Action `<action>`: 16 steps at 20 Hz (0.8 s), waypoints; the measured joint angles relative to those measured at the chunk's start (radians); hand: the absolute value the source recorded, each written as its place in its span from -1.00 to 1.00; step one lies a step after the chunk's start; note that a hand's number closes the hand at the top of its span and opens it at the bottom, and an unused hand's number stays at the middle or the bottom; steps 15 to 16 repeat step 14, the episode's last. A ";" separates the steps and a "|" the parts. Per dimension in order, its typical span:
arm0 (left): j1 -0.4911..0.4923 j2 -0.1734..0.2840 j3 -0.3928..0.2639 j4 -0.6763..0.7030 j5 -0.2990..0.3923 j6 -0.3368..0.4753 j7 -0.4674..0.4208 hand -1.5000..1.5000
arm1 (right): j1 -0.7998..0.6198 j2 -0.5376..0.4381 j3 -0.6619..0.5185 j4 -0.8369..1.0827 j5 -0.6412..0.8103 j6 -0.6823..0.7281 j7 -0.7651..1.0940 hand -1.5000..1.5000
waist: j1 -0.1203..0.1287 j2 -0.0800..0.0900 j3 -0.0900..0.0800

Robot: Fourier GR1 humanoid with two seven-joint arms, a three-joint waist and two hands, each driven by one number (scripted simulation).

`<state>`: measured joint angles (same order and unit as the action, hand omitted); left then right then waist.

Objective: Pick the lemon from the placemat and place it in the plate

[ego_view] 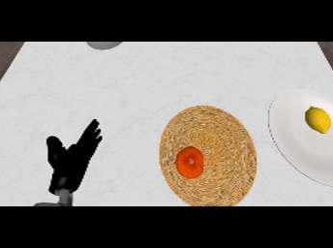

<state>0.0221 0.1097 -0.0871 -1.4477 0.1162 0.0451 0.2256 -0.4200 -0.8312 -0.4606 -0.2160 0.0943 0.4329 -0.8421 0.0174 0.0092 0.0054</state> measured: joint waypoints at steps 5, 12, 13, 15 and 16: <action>0.002 -0.002 0.004 0.010 -0.005 0.002 -0.014 0.00 | 0.096 -0.012 0.038 -0.042 0.029 -0.014 -0.049 -1.00 | -0.007 -0.001 0.000; -0.007 -0.009 0.010 0.027 -0.007 0.006 -0.016 0.00 | 0.184 -0.026 0.071 -0.071 0.048 -0.043 -0.097 -1.00 | -0.010 -0.003 0.001; 0.000 -0.016 0.002 0.018 -0.011 0.011 -0.014 0.00 | 0.196 -0.028 0.074 -0.075 0.048 -0.046 -0.101 -1.00 | -0.010 -0.003 0.001; 0.003 -0.008 0.008 0.015 -0.006 0.004 -0.013 0.00 | 0.210 -0.024 0.077 -0.080 0.049 -0.052 -0.109 -1.00 | -0.011 -0.004 0.001; 0.003 -0.008 0.008 0.015 -0.006 0.004 -0.013 0.00 | 0.210 -0.024 0.077 -0.080 0.049 -0.052 -0.109 -1.00 | -0.011 -0.004 0.001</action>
